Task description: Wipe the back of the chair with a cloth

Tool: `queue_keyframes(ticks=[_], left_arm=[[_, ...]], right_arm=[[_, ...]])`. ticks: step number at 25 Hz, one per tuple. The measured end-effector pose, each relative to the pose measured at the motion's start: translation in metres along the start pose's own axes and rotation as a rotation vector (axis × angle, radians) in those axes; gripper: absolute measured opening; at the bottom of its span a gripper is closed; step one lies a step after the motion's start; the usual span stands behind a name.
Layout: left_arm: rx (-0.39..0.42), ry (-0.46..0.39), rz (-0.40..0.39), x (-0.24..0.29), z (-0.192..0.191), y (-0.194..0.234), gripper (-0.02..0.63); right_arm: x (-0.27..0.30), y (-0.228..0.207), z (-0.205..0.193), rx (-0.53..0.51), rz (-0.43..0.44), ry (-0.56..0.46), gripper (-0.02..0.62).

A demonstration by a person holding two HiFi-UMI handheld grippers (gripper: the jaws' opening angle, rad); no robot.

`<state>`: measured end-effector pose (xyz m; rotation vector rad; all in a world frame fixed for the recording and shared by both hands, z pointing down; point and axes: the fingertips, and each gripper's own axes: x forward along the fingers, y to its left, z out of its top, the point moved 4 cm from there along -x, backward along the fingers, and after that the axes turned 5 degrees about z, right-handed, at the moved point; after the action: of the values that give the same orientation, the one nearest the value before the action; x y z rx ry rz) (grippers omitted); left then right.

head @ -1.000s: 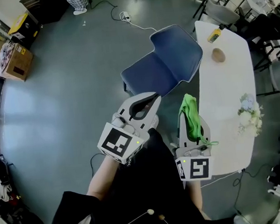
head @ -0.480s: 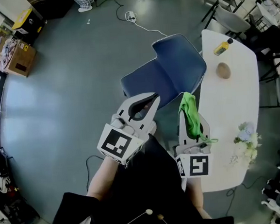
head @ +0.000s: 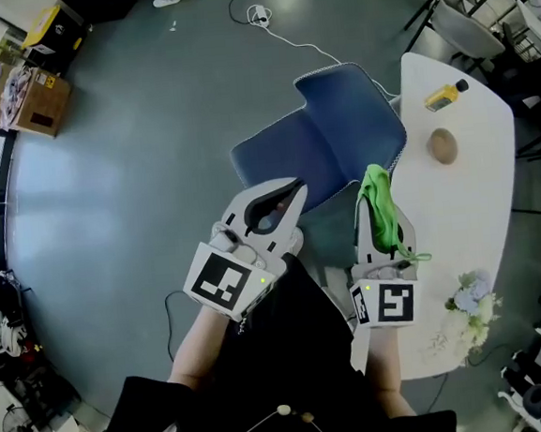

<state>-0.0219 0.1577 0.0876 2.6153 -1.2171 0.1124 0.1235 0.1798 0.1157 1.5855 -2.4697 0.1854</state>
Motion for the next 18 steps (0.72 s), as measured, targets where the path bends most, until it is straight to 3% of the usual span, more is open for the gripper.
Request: queue_keyframes(ticks=[7, 14, 18], left_arm=[[-0.012, 0.048, 0.012, 0.012, -0.015, 0.024, 0.002], [-0.028, 0.072, -0.034, 0.03, -0.021, 0.06, 0.002], [-0.063, 0.077, -0.05, 0.037, -0.024, 0.089, 0.002]], right_arm=[[0.045, -0.011, -0.019, 0.016, -0.007, 0.059, 0.043], [0.092, -0.013, -0.034, 0.083, -0.048, 0.104, 0.044], [0.115, -0.01, -0.038, 0.063, -0.088, 0.13, 0.044]])
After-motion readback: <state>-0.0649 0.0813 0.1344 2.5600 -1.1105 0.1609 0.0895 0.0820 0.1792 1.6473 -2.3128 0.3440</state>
